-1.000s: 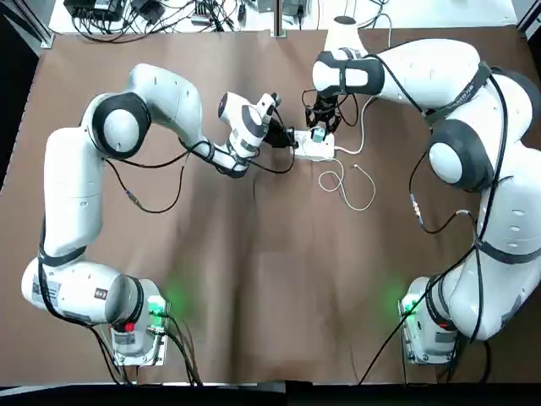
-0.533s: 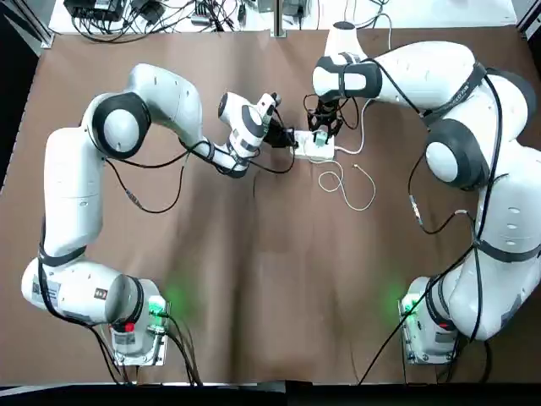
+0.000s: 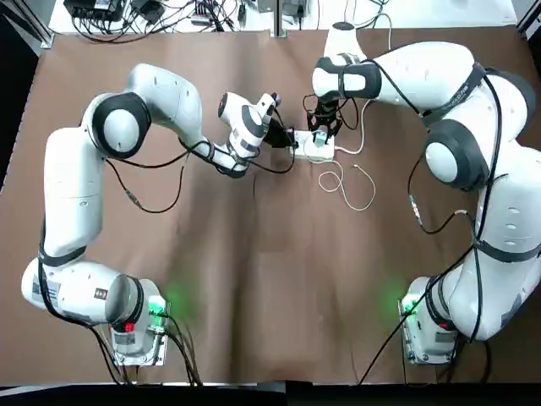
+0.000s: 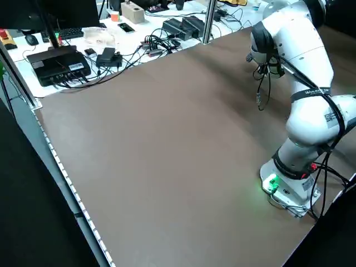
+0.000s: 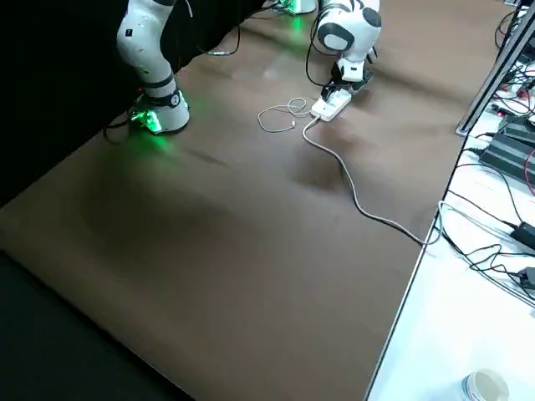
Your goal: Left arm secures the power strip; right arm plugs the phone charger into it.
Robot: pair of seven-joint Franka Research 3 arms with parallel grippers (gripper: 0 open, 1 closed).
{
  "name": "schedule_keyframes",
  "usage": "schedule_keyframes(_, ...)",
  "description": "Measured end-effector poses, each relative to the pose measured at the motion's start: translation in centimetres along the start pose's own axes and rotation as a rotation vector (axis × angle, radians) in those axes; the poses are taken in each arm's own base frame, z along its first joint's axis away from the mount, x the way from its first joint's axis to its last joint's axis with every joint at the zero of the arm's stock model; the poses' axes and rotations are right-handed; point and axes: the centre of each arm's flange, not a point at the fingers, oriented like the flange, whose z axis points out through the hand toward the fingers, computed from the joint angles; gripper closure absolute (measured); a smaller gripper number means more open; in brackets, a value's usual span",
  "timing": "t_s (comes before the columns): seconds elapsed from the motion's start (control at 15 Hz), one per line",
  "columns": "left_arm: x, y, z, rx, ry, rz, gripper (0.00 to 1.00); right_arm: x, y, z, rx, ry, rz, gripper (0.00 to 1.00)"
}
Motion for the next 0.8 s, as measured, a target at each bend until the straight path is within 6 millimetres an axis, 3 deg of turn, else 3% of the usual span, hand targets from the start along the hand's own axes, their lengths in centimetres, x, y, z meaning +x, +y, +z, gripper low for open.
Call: schedule_keyframes(0.8, 0.00, 0.00, 0.00, 0.000, 0.000, 0.000, 0.99, -0.45, -0.61, 0.77, -0.010, -0.001, 0.014, 0.52)
